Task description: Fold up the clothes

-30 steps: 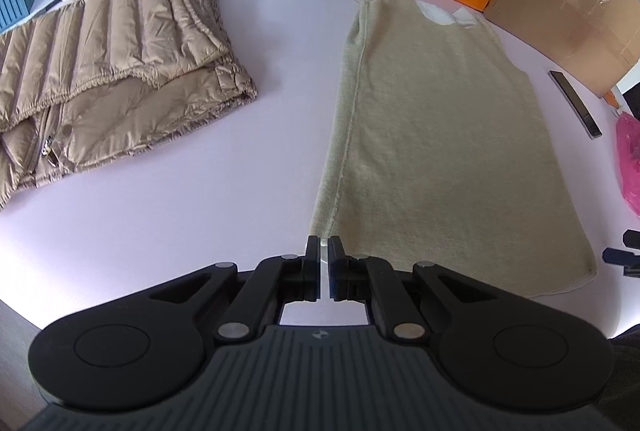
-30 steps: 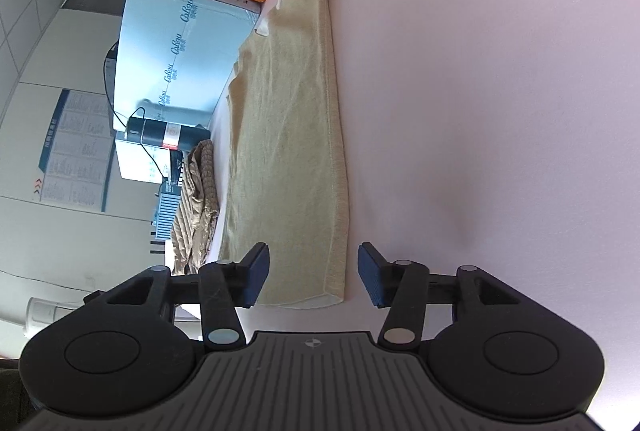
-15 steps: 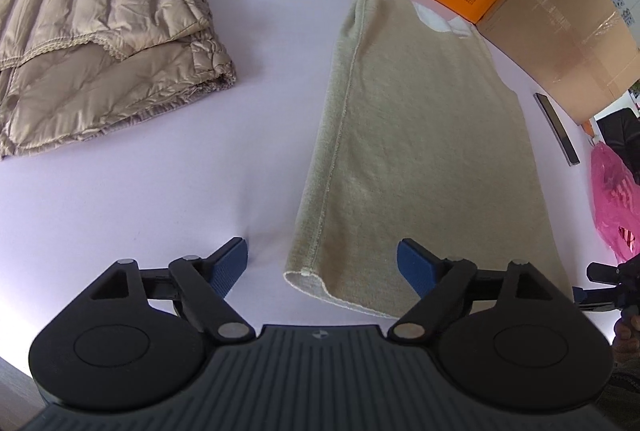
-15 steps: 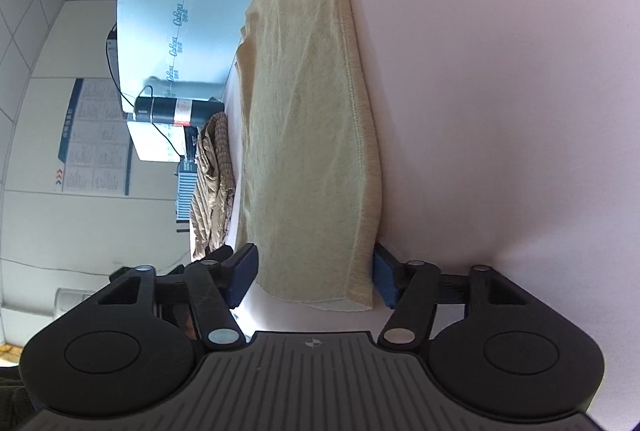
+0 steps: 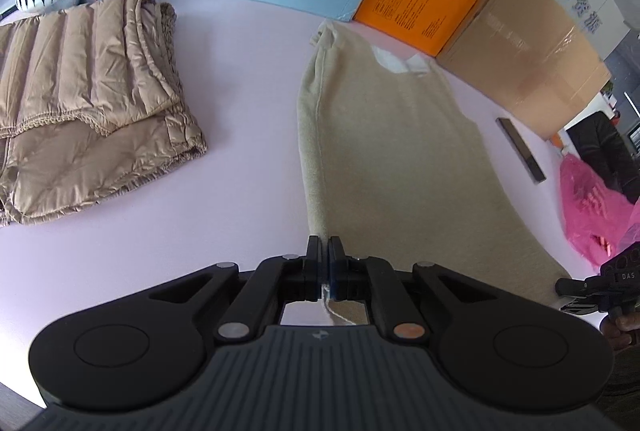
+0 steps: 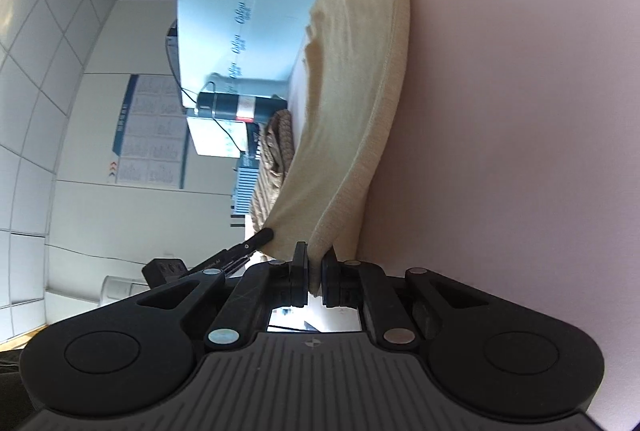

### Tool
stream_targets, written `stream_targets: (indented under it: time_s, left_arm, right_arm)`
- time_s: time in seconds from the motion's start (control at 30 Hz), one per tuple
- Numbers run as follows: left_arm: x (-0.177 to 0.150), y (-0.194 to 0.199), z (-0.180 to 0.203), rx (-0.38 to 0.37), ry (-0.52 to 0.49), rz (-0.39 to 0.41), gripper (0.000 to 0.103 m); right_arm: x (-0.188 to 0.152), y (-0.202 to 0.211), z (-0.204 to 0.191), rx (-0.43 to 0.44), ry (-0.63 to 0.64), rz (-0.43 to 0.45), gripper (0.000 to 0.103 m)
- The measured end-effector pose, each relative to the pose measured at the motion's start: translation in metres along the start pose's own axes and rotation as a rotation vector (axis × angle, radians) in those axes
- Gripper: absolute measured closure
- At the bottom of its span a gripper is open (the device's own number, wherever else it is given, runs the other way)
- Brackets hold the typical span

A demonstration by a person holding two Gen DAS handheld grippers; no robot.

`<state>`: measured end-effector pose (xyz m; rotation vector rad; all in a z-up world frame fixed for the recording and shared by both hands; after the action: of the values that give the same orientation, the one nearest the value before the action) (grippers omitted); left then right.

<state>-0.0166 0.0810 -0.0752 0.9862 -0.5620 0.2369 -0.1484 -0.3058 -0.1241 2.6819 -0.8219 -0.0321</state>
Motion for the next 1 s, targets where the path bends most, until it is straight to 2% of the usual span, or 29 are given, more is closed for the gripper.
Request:
stream_targets:
  time_s: [0.17,0.3,0.5,0.57,0.7,0.73,0.77,0.8,0.83,0.9,1.0]
  left_arm:
    - [0.005,0.019,0.010,-0.021,-0.008,0.025,0.100]
    - [0.004,0.032,0.019,-0.039,-0.019,0.027,0.100]
    - [-0.025,0.030,0.013,-0.037,0.009,-0.044,0.100]
    - [-0.039,0.021,0.003,0.021,0.006,-0.091,0.099]
    - [-0.064,0.012,-0.049,0.319,0.065,-0.220,0.098]
    - [-0.064,0.017,-0.059,0.348,0.090,-0.220,0.097]
    - [-0.062,0.022,-0.066,0.368,0.111,-0.213,0.097]
    - [-0.059,0.027,-0.073,0.387,0.131,-0.206,0.094]
    - [-0.055,0.032,-0.078,0.409,0.130,-0.196,0.084]
    - [-0.040,0.041,-0.083,0.448,0.099,-0.164,0.069]
    - [0.001,0.050,-0.077,0.450,0.007,-0.106,0.066]
  right_arm:
    - [0.008,0.024,-0.030,0.060,0.046,0.039,0.097]
    - [0.005,0.034,-0.049,0.088,0.091,0.018,0.097]
    - [-0.010,0.043,-0.044,0.063,0.071,-0.024,0.097]
    - [-0.015,0.041,-0.029,0.014,0.047,-0.041,0.097]
    - [-0.022,0.041,-0.003,-0.101,0.025,-0.068,0.094]
    - [-0.023,0.042,0.002,-0.128,0.023,-0.072,0.092]
    - [-0.022,0.043,0.006,-0.150,0.026,-0.073,0.084]
    - [-0.021,0.044,0.007,-0.166,0.034,-0.071,0.071]
    - [-0.018,0.044,0.007,-0.177,0.044,-0.067,0.066]
    - [-0.008,0.045,0.003,-0.187,0.072,-0.055,0.063]
    - [0.021,0.044,-0.014,-0.203,0.155,-0.026,0.059]
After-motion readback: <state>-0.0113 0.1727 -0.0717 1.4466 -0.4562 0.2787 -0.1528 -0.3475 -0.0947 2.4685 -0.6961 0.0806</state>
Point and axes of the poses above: each gripper's, at about its wrist camera, not at the fingertips, and y roughly against the way its jaws point, z to its right, x to its top, the point moved 8 cm from there along -y, roughly the way its jaws point, and after that the axes turned 3 degrees about -x, right-handed, at the moved point
